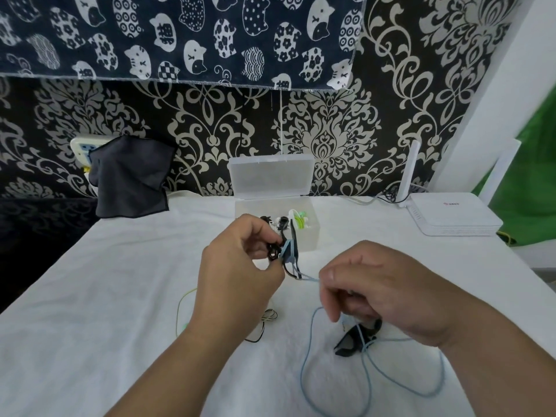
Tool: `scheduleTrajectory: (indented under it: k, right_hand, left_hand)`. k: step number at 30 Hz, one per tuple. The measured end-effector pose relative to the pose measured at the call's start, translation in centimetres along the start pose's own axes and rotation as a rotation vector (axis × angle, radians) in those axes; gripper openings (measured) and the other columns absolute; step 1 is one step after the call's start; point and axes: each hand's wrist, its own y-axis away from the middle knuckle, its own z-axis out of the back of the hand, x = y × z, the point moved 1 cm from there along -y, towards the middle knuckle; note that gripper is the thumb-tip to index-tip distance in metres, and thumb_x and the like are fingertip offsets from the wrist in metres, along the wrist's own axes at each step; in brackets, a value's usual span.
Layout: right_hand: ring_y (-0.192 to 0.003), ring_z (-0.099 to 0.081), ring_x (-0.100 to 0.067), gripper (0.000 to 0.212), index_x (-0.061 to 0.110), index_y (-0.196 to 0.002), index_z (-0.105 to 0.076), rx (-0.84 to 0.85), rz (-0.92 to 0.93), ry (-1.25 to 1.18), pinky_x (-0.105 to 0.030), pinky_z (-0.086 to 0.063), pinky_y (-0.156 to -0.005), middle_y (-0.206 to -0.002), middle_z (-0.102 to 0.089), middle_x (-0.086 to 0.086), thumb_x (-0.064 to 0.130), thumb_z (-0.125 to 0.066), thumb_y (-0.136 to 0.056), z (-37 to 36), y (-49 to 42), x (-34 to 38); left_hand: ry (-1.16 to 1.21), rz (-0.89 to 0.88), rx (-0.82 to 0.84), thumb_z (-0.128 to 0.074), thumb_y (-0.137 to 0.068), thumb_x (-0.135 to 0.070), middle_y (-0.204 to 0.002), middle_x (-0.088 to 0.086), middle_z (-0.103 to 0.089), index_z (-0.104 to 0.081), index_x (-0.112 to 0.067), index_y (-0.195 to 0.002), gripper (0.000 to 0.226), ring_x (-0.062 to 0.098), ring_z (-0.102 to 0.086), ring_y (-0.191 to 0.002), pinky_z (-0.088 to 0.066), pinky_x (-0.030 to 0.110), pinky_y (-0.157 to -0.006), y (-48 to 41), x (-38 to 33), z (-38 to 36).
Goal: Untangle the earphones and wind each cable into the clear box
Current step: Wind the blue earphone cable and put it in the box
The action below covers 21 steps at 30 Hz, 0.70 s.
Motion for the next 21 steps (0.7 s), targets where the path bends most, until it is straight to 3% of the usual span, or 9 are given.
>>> scheduleTrajectory:
  k: [2, 4, 8, 13, 19, 21]
  right_hand:
    - [-0.049, -0.022, -0.016, 0.038, 0.013, -0.061, -0.070, -0.081, 0.000, 0.048, -0.026, -0.019, -0.051, -0.048, -0.029, 0.003, 0.040, -0.064, -0.087, 0.4, 0.2, 0.1]
    - [-0.044, -0.029, -0.007, 0.030, 0.012, -0.069, -0.075, -0.155, -0.007, 0.140, -0.019, -0.025, -0.049, -0.045, -0.032, 0.011, 0.033, -0.071, -0.090, 0.7, 0.4, 0.1]
    - [-0.043, -0.027, -0.008, 0.022, 0.020, -0.075, -0.077, -0.305, -0.021, 0.297, -0.021, -0.027, -0.047, -0.044, -0.029, 0.010, 0.031, -0.067, -0.091, 0.7, 0.1, 0.0]
    - [-0.040, -0.037, -0.007, 0.024, 0.016, -0.067, -0.069, -0.423, 0.090, 0.443, -0.016, -0.033, -0.045, -0.042, -0.041, 0.011, 0.027, -0.068, -0.089, 0.1, -0.1, 0.5]
    - [-0.042, -0.039, -0.005, 0.022, 0.017, -0.074, -0.072, -0.609, 0.147, 0.275, -0.013, -0.032, -0.042, -0.050, -0.051, -0.004, 0.023, -0.065, -0.093, 1.2, -0.4, -0.1]
    - [-0.044, -0.038, -0.005, 0.023, 0.018, -0.073, -0.071, -0.668, 0.129, 0.261, -0.015, -0.032, -0.043, -0.050, -0.052, -0.001, 0.025, -0.064, -0.094, 1.7, -0.6, -0.9]
  left_hand:
    - [-0.025, -0.018, -0.008, -0.075, -0.070, 0.004, -0.085, -0.017, -0.070, -0.059, -0.035, -0.076, 0.043, 0.008, -0.067, -0.081, -0.056, 0.026, -0.078, -0.1, -0.1, 0.2]
    - [-0.089, -0.055, -0.003, -0.073, -0.071, 0.004, -0.085, -0.020, -0.068, -0.057, -0.035, -0.076, 0.042, 0.004, -0.067, -0.081, -0.053, 0.020, -0.075, -0.1, -0.2, 0.3]
    - [-0.239, -0.156, 0.029, -0.070, -0.070, 0.005, -0.078, -0.017, -0.065, -0.058, -0.031, -0.078, 0.039, 0.002, -0.061, -0.083, -0.045, 0.010, -0.069, 0.3, -0.4, 0.3]
    - [-0.452, -0.288, 0.111, -0.066, -0.067, 0.006, -0.074, -0.012, -0.061, -0.057, -0.029, -0.081, 0.039, 0.012, -0.057, -0.070, -0.051, 0.035, -0.061, 0.7, -0.2, -0.4]
    - [-0.222, -0.181, 0.263, -0.071, -0.072, 0.001, -0.084, -0.020, -0.066, -0.059, -0.033, -0.081, 0.037, 0.001, -0.063, -0.085, -0.050, 0.016, -0.070, 1.4, -0.8, -0.8]
    - [-0.099, -0.125, 0.309, -0.071, -0.071, 0.005, -0.085, -0.017, -0.070, -0.061, -0.032, -0.078, 0.039, 0.004, -0.067, -0.086, -0.054, 0.019, -0.077, 1.2, -1.2, -0.5]
